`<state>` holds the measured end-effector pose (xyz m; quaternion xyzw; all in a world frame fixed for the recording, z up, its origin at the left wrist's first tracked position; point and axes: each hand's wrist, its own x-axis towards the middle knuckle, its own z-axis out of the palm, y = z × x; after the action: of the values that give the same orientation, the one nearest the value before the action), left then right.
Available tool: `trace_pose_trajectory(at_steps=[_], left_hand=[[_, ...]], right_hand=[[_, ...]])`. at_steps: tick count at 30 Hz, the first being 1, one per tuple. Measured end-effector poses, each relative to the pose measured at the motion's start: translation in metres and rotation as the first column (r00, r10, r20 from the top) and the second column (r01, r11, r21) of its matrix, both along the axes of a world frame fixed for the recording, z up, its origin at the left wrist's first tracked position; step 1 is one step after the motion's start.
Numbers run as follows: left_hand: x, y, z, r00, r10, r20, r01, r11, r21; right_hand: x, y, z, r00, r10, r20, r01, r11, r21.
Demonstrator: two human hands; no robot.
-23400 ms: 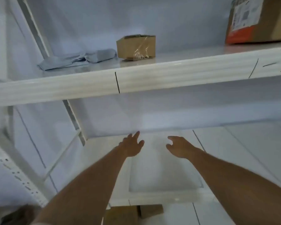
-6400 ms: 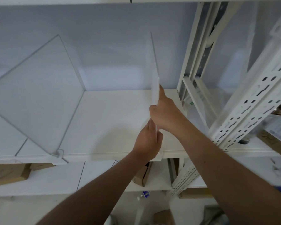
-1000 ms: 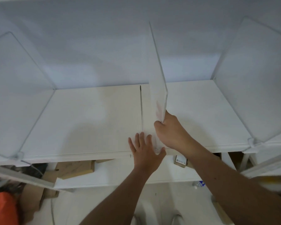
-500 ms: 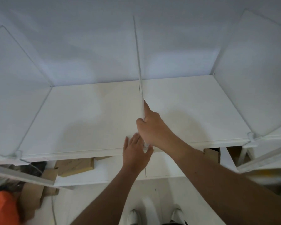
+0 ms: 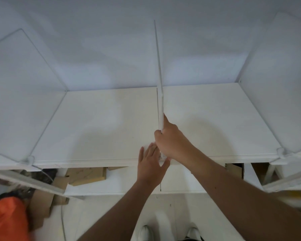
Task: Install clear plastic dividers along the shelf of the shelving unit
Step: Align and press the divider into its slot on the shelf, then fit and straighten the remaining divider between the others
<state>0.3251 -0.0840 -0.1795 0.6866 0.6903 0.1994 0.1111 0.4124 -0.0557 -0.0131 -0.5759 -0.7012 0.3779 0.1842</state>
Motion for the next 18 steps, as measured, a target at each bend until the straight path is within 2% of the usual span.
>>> trace_pose_trajectory(at_steps=[6,9,11,14,16,18], left_hand=[[-0.01,0.0,0.005,0.995,-0.092,0.039,0.094,0.993,-0.066],[-0.033,0.011,0.024,0.97,-0.21,0.124,0.233,0.946,-0.223],[-0.05,0.018,0.045,0.954,-0.193,0.231,0.261,0.911,-0.32],[-0.074,0.025,0.076,0.951,-0.175,0.253,0.237,0.941,-0.24],[-0.089,0.026,0.093,0.948,-0.186,0.26,0.233,0.959,-0.162],[-0.105,0.022,0.108,0.944,-0.174,0.281,0.219,0.966,-0.137]], right_hand=[[0.0,-0.001,0.002,0.999,-0.019,0.032,0.02,0.999,-0.038],[0.007,0.0,0.006,0.996,-0.016,0.088,0.028,0.99,-0.14],[0.012,-0.004,0.01,0.984,-0.006,0.177,0.042,0.979,-0.2],[0.014,-0.018,0.012,0.964,0.045,0.261,0.023,0.968,-0.248],[0.008,-0.03,0.012,0.969,0.055,0.241,0.013,0.962,-0.273],[-0.003,-0.039,0.012,0.982,0.046,0.184,-0.008,0.98,-0.2]])
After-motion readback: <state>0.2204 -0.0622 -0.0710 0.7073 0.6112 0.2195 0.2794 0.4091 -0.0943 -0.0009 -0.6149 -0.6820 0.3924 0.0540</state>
